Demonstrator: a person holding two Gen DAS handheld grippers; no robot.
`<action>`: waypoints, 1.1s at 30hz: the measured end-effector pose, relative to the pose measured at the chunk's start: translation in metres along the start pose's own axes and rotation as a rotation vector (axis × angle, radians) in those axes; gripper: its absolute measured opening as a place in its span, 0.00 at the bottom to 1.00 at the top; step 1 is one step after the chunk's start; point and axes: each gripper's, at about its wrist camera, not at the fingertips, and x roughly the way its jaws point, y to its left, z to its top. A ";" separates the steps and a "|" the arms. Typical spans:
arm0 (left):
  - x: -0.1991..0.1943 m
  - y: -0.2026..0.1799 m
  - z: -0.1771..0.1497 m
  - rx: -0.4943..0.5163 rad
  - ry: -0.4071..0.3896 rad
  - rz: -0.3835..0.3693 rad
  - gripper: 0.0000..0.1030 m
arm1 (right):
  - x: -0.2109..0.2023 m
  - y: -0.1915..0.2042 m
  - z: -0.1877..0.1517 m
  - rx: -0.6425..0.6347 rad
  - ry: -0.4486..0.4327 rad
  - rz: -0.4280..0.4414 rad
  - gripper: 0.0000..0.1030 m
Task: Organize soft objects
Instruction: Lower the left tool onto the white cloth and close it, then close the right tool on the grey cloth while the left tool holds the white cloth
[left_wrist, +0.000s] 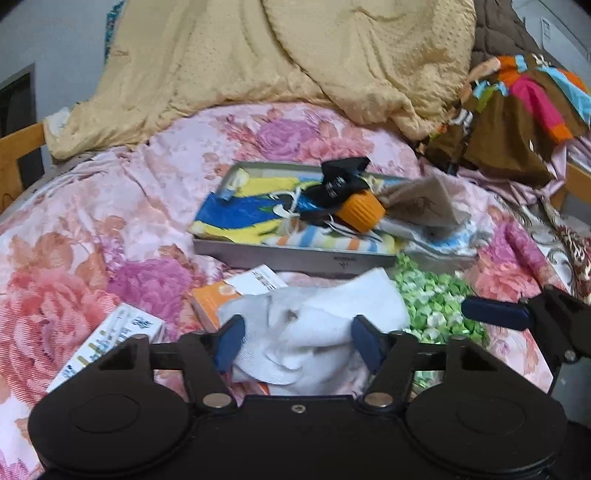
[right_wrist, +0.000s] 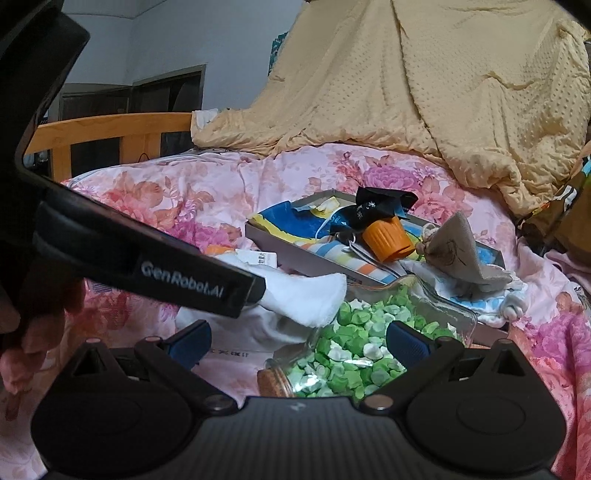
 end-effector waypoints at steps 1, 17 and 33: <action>0.002 -0.001 0.000 0.003 0.011 -0.001 0.51 | 0.001 -0.001 0.000 0.003 0.002 0.000 0.99; -0.014 0.019 0.003 -0.056 -0.028 0.038 0.08 | 0.005 0.004 -0.003 -0.022 -0.013 0.019 1.00; -0.025 0.072 -0.013 -0.148 -0.087 0.058 0.08 | 0.038 0.030 0.018 -0.140 -0.011 0.177 0.92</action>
